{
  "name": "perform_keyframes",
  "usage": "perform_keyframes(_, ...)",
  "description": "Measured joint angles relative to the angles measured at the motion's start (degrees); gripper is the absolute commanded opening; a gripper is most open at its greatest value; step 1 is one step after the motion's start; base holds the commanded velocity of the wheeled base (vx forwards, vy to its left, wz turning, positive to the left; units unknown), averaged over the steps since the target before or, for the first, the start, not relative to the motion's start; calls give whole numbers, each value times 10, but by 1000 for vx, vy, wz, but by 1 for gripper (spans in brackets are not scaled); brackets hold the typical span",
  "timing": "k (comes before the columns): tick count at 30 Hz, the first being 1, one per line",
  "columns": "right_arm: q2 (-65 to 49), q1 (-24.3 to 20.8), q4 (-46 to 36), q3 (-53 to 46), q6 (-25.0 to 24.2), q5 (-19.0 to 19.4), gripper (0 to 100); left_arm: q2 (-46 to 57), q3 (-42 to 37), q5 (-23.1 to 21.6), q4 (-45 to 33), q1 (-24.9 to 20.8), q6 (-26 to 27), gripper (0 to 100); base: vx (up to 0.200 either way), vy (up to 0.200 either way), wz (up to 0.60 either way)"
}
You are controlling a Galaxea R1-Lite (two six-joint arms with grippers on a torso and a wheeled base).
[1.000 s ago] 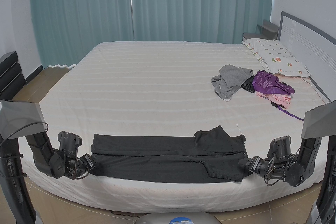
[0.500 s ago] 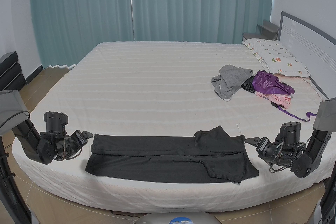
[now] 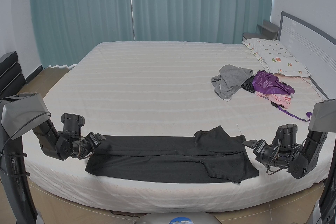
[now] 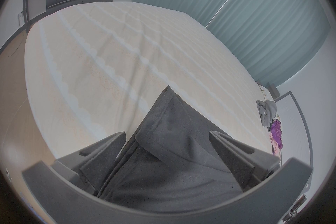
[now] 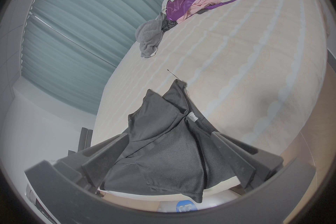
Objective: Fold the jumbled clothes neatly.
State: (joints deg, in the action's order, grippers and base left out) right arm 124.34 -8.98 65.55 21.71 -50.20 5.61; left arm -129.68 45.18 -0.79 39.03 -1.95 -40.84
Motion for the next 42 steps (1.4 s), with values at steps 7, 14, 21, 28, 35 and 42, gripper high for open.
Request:
perform_keyframes(7,8,0,1,0,0,0,100,-27,28,6,-1,-1,-13,100,0,0,0)
perform_keyframes(14,11,-4,1,0,1,-2,100,-35,27,15,-2,-2,-23,0,0,0,0)
perform_keyframes(21,8,-13,-10,14,1,-8,100,-32,22,38,3,-2,-42,0,0,0,0)
perform_keyframes(28,7,-25,-85,66,-1,-11,100,-13,21,46,6,-7,-43,0,0,0,0)
perform_keyframes(35,19,-34,-175,149,-3,-37,100,0,21,47,6,-15,-43,0,0,0,0)
perform_keyframes(42,58,-37,-246,226,-2,-68,100,6,21,47,6,-18,-43,0,0,0,0)
